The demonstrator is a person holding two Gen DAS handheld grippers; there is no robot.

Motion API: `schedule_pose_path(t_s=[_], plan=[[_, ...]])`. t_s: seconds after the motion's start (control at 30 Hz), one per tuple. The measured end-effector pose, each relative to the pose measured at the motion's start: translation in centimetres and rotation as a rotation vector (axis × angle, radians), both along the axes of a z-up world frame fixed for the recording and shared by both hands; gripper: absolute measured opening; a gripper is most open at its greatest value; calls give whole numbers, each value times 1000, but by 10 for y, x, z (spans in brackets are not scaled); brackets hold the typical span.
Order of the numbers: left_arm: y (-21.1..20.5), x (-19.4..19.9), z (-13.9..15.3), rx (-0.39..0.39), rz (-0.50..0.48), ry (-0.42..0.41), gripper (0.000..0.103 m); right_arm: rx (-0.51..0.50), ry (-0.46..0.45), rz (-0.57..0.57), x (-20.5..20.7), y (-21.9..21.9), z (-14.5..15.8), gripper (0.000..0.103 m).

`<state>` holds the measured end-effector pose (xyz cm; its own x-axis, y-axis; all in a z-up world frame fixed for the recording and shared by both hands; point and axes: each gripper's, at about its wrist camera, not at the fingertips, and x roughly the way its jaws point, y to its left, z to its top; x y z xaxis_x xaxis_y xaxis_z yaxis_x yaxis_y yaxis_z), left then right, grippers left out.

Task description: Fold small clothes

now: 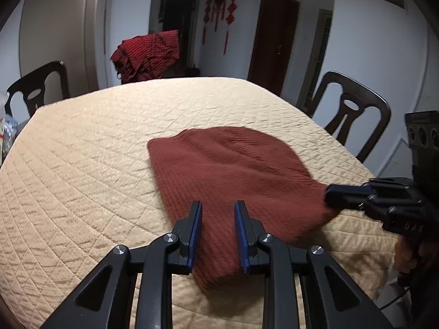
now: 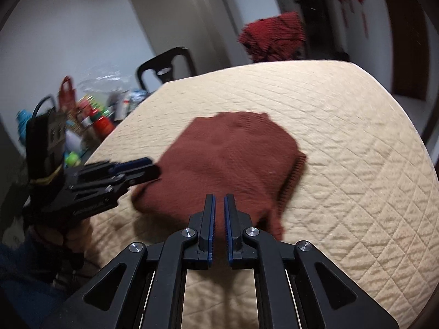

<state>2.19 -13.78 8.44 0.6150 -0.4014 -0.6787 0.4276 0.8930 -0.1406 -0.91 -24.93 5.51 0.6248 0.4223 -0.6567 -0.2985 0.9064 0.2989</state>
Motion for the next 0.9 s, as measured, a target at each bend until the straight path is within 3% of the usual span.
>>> schedule_pose_path(t_s=[0.2,0.63,0.77,0.83,0.9], plan=[[-22,-13,-8,15,-99,33,26,-16,73,-28,8,-4,-22,6],[-34,-6,-17,46,-107,35,27,29,100,-37,11,-13,-27,6],[-24,-4,-7,17,-91,32,27,54,62,-41,7,-15,-12,7],[-20,-2,-2,20,-64,13,28,66,34,-47,6,-16,-5,15],[-14,2,3,9,-32,2,28,73,14,-53,8,-17,-1,16]])
